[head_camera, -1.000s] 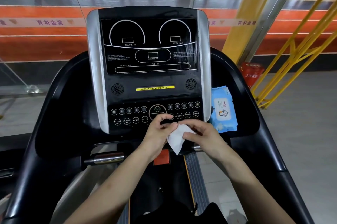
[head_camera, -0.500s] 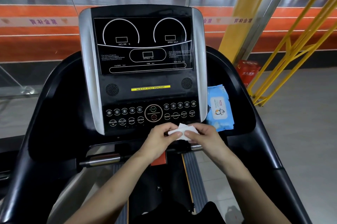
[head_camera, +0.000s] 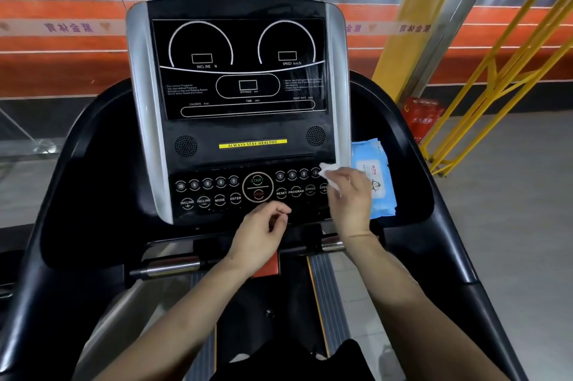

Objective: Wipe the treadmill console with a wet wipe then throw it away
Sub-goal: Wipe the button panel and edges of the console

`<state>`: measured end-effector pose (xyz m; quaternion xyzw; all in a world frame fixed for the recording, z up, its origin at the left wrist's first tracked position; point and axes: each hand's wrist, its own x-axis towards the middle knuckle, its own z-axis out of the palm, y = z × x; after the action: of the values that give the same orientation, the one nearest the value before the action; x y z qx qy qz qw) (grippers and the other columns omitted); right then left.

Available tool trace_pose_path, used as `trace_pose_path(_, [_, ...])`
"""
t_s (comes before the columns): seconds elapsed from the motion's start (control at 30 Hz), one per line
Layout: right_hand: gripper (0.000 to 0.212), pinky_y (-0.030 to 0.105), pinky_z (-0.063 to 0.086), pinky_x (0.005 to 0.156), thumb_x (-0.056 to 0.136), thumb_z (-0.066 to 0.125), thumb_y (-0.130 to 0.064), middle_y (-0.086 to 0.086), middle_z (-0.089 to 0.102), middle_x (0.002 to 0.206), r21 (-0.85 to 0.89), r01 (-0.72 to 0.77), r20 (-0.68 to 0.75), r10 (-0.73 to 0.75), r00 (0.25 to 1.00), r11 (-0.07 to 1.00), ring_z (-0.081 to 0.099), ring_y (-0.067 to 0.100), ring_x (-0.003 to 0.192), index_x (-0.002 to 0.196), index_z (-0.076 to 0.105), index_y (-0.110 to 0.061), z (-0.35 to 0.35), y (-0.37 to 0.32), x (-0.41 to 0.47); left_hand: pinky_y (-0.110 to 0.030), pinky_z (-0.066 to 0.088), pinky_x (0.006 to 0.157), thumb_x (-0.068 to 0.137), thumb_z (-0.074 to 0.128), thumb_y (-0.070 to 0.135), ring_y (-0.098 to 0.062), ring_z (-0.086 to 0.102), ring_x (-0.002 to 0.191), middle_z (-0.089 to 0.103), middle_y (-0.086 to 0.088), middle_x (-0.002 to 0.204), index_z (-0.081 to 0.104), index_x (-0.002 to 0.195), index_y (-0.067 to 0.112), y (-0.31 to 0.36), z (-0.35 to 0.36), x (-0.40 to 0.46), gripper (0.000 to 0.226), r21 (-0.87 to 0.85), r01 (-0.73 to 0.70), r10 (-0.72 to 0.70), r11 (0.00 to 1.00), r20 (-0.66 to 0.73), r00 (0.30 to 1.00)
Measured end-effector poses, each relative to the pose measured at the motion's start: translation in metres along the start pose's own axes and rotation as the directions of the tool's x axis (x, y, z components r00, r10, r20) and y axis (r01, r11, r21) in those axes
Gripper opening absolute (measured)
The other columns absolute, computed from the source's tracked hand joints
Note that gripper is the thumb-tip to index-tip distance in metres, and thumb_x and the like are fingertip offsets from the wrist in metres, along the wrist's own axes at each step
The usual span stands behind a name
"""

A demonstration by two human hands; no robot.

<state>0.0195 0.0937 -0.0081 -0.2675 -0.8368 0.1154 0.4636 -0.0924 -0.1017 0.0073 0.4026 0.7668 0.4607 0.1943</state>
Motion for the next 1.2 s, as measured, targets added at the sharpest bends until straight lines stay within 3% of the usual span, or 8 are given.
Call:
trace_pose_path(0.1, [0.039, 0.045, 0.054, 0.091, 0.082, 0.066, 0.012, 0.011, 0.067, 0.115, -0.081, 0.082, 0.215, -0.063, 0.975, 0.993, 0.06, 0.031, 0.102, 0.118, 0.072, -0.003, 0.016, 0.005, -0.021, -0.023, 0.052, 0.091, 0.102, 0.061, 0.021, 0.0, 0.064, 0.106, 0.069, 0.018, 0.108, 0.071, 0.111, 0.03, -0.005, -0.001, -0.001, 0.017, -0.006, 0.004, -0.004, 1.0, 0.001, 1.0])
trace_pose_path(0.2, [0.034, 0.05, 0.05, 0.1, 0.095, 0.059, -0.003, 0.014, 0.061, 0.131, -0.122, 0.105, 0.28, -0.067, 0.958, 0.987, 0.058, 0.035, 0.119, 0.128, 0.066, 0.001, 0.009, 0.007, -0.042, -0.023, 0.051, 0.088, 0.102, 0.061, 0.021, -0.001, 0.064, 0.103, 0.067, 0.017, 0.108, 0.07, 0.111, 0.03, -0.012, -0.005, -0.004, 0.016, -0.002, 0.01, -0.01, 1.0, -0.005, 1.0])
trace_pose_path(0.4, [0.058, 0.04, 0.025, 0.127, 0.107, 0.047, -0.031, 0.013, 0.021, 0.17, -0.153, -0.059, 0.412, 0.118, 0.904, 0.986, 0.015, 0.024, 0.159, 0.157, 0.035, -0.004, 0.009, -0.006, -0.067, -0.018, 0.046, 0.082, 0.103, 0.06, 0.02, 0.0, 0.063, 0.097, 0.066, 0.016, 0.107, 0.07, 0.11, 0.03, -0.024, -0.013, -0.011, 0.017, 0.016, 0.044, -0.044, 0.999, -0.019, 0.999])
trace_pose_path(0.57, [0.069, 0.048, 0.016, 0.128, 0.109, 0.026, -0.046, 0.014, -0.001, 0.172, -0.2, -0.167, 0.469, 0.244, 0.849, 0.965, -0.008, 0.025, 0.159, 0.163, 0.011, -0.005, 0.026, -0.032, -0.073, -0.035, 0.056, 0.088, 0.102, 0.059, 0.022, -0.008, 0.066, 0.097, 0.064, 0.015, 0.111, 0.069, 0.112, 0.033, -0.038, -0.019, -0.014, 0.018, 0.063, 0.04, -0.038, 0.997, -0.032, 0.999])
trace_pose_path(0.77, [0.073, 0.043, 0.005, 0.13, 0.108, 0.022, -0.054, 0.007, -0.007, 0.173, -0.233, 0.044, 0.6, 0.108, 0.793, 0.971, -0.012, 0.019, 0.159, 0.165, 0.006, -0.01, 0.026, -0.041, -0.083, -0.037, 0.055, 0.088, 0.1, 0.06, 0.016, -0.007, 0.065, 0.098, 0.063, 0.013, 0.108, 0.07, 0.111, 0.028, -0.041, -0.015, -0.012, 0.019, 0.084, 0.011, -0.005, 0.996, -0.073, 0.997])
trace_pose_path(0.93, [0.075, 0.051, 0.012, 0.128, 0.107, 0.017, -0.055, 0.011, -0.004, 0.172, -0.314, -0.189, 0.462, 0.324, 0.825, 0.93, -0.008, 0.022, 0.159, 0.164, 0.006, -0.006, 0.012, -0.015, -0.084, -0.039, 0.056, 0.087, 0.1, 0.059, 0.019, -0.007, 0.064, 0.1, 0.06, 0.015, 0.111, 0.068, 0.113, 0.031, -0.049, -0.013, -0.016, 0.02, 0.128, 0.004, 0.003, 0.992, -0.05, 0.999])
trace_pose_path(1.1, [0.07, 0.047, 0.005, 0.129, 0.109, 0.019, -0.052, 0.006, -0.004, 0.173, -0.121, 0.098, 0.66, 0.006, 0.751, 0.988, -0.01, 0.017, 0.159, 0.165, 0.007, -0.011, 0.039, -0.071, -0.085, -0.049, 0.053, 0.095, 0.094, 0.056, 0.019, -0.022, 0.059, 0.111, 0.062, 0.003, 0.12, 0.066, 0.12, 0.024, -0.057, -0.018, -0.019, 0.028, 0.361, -0.058, 0.102, 0.931, -0.106, 0.989])
trace_pose_path(1.2, [0.069, 0.048, 0.005, 0.129, 0.108, 0.015, -0.053, 0.001, -0.006, 0.173, -0.185, 0.104, 0.652, 0.043, 0.757, 0.977, -0.011, 0.014, 0.159, 0.165, 0.005, -0.016, 0.023, -0.042, -0.082, -0.05, 0.05, 0.096, 0.092, 0.063, 0.009, -0.026, 0.056, 0.116, 0.059, -0.002, 0.128, 0.065, 0.126, 0.021, -0.057, -0.022, -0.02, 0.036, 0.489, -0.044, 0.121, 0.871, -0.127, 0.984])
